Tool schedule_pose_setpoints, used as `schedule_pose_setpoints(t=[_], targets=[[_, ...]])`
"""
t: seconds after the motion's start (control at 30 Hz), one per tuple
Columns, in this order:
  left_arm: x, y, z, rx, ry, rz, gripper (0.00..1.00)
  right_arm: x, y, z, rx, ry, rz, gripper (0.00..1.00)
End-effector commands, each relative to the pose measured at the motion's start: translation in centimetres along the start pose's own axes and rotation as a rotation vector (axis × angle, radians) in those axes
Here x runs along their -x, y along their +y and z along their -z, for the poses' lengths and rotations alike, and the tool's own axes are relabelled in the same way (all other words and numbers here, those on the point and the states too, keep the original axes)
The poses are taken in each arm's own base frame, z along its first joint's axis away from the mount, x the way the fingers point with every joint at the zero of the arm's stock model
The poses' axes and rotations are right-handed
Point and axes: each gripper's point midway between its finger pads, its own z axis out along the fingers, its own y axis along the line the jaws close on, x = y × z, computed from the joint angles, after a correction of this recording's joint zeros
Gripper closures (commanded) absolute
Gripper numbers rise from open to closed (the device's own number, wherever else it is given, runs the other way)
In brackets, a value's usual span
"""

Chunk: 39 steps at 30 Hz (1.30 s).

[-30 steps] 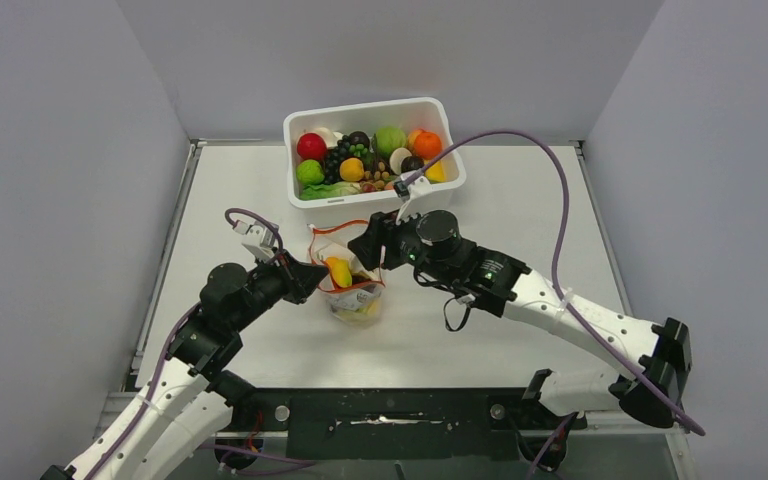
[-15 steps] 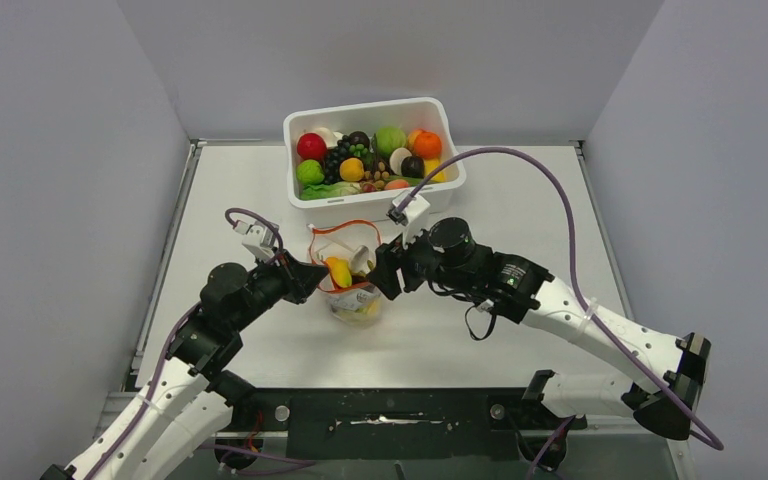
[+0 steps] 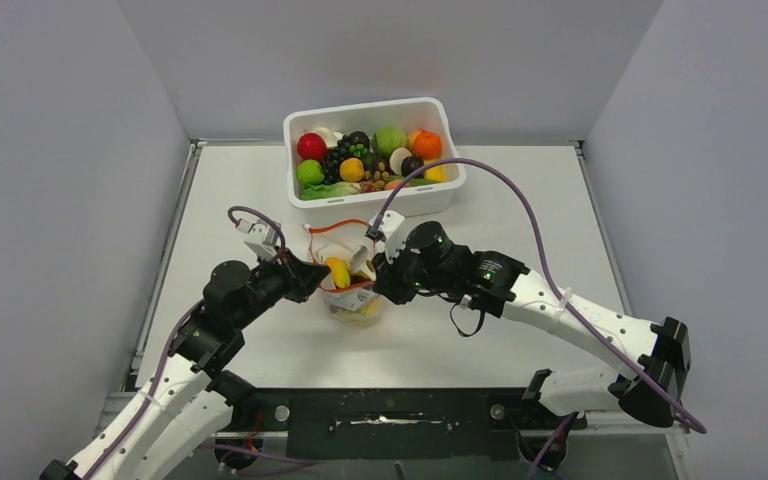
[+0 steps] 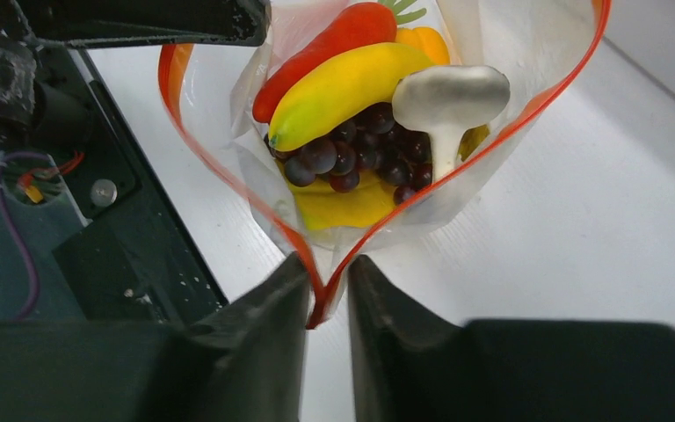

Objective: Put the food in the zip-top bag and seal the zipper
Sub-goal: Zip the zipper food storage bag at the center of the board.

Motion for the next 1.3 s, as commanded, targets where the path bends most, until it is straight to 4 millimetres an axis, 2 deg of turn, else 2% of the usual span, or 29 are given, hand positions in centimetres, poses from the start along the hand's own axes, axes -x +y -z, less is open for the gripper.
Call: schedule_pose_setpoints(t=[0.0,0.03,0.07,0.17,0.27,0.4,0.53,0.6,0.7,0.87,1.03,1.27], targets=[[3.6,-2.5,0.4,-0.083,-0.109,-0.050,1.00,2.9,0.6,1.3,0.018,-0.094,0.073,0.90],[3.8,-2.6,0.6,-0.082,-0.110,-0.084,0.99,2.7,0.5,1.6,0.017,-0.097,0.088,0.95],[4.1,-2.6,0.9,-0.080,-0.114,-0.124,0.93,2.5,0.4,1.9,0.018,-0.101,0.102,1.00],[4.7,-3.6,2.1,-0.139,-0.134,-0.318,0.75,1.7,0.5,3.0,0.031,-0.105,0.144,1.00],[3.7,-5.4,3.6,-0.286,-0.125,-0.560,0.67,0.8,0.4,4.1,0.034,-0.112,0.183,1.00],[1.5,-6.6,5.7,-0.456,-0.130,-0.862,0.60,-0.4,0.2,5.6,0.030,-0.085,0.218,1.00],[1.6,-6.3,6.6,-0.449,-0.170,-0.964,0.54,-2.4,0.3,6.7,0.055,-0.021,0.258,1.00],[1.0,-5.9,6.6,-0.455,-0.148,-1.014,0.52,-3.0,0.1,7.3,0.047,-0.010,0.268,1.00],[-0.5,-6.0,7.0,-0.527,-0.094,-1.077,0.50,-3.1,-0.4,8.1,0.020,-0.022,0.272,1.00],[-2.1,-5.6,7.3,-0.573,-0.046,-1.139,0.46,-2.5,0.2,8.9,0.042,-0.071,0.281,1.00],[-1.7,-5.1,6.7,-0.545,-0.063,-1.168,0.45,-2.9,0.5,9.2,0.067,-0.087,0.320,1.00],[-2.0,-4.3,5.2,-0.534,-0.001,-1.182,0.46,-3.8,0.5,9.3,0.083,-0.056,0.363,1.00]])
